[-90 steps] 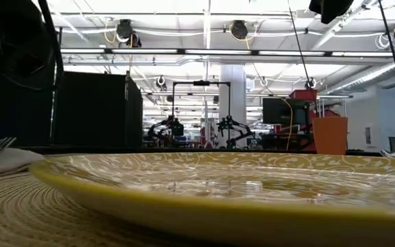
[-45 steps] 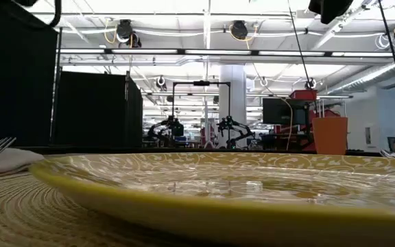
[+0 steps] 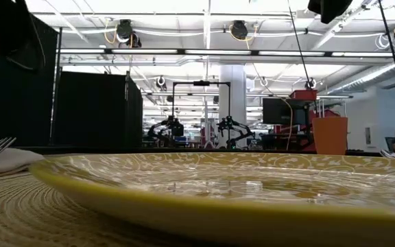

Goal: Set table place
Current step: Put the fork on the brown table napkin

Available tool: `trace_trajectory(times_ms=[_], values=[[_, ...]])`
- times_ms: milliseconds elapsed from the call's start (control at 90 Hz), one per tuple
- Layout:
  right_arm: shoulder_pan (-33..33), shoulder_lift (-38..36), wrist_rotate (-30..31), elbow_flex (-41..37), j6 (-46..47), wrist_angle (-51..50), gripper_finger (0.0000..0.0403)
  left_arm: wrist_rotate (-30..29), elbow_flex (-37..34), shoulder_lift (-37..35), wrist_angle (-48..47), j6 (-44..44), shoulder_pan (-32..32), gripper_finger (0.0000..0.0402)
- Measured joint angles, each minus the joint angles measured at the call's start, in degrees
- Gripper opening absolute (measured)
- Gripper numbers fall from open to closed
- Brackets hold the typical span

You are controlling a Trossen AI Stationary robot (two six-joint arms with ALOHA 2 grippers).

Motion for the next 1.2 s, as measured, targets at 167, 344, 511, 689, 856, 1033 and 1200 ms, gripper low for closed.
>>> trace_trajectory(times_ms=[167, 344, 511, 689, 856, 1033, 1200], values=[[0.0, 0.0, 0.0, 0.0, 0.4, 0.0, 0.0279, 0.1, 0.0, 1.1, 0.4, 0.3, -0.6, 0.0086], [0.0, 0.0, 0.0, 0.0, 0.6, 0.0, 0.0279, -0.2, 0.0, 1.1, 2.4, 1.0, -0.5, 0.0086], [0.0, 0.0, 0.0, 0.0, 1.0, 0.0, 0.0279, -0.2, 0.0, 1.5, 3.0, 1.0, -0.5, 0.0086], [0.0, 0.0, 0.0, 0.0, 1.0, 0.0, 0.0279, 0.0, 0.0, 3.1, 3.4, 1.1, -0.5, 0.0086], [1.0, 0.0, 0.0, 0.0, 1.1, 0.0, 0.0279, 1.6, -0.1, 4.0, 3.4, 1.8, -0.4, 0.0086], [1.5, 0.0, 0.0, 0.0, 1.5, 0.0, 0.0279, 1.7, -0.1, 4.0, 3.4, 1.4, -0.4, 0.0056], [1.5, 0.0, 0.0, 0.0, 1.5, 0.1, 0.0279, 1.1, 0.2, 3.3, 3.0, 1.3, -0.4, 0.0008]])
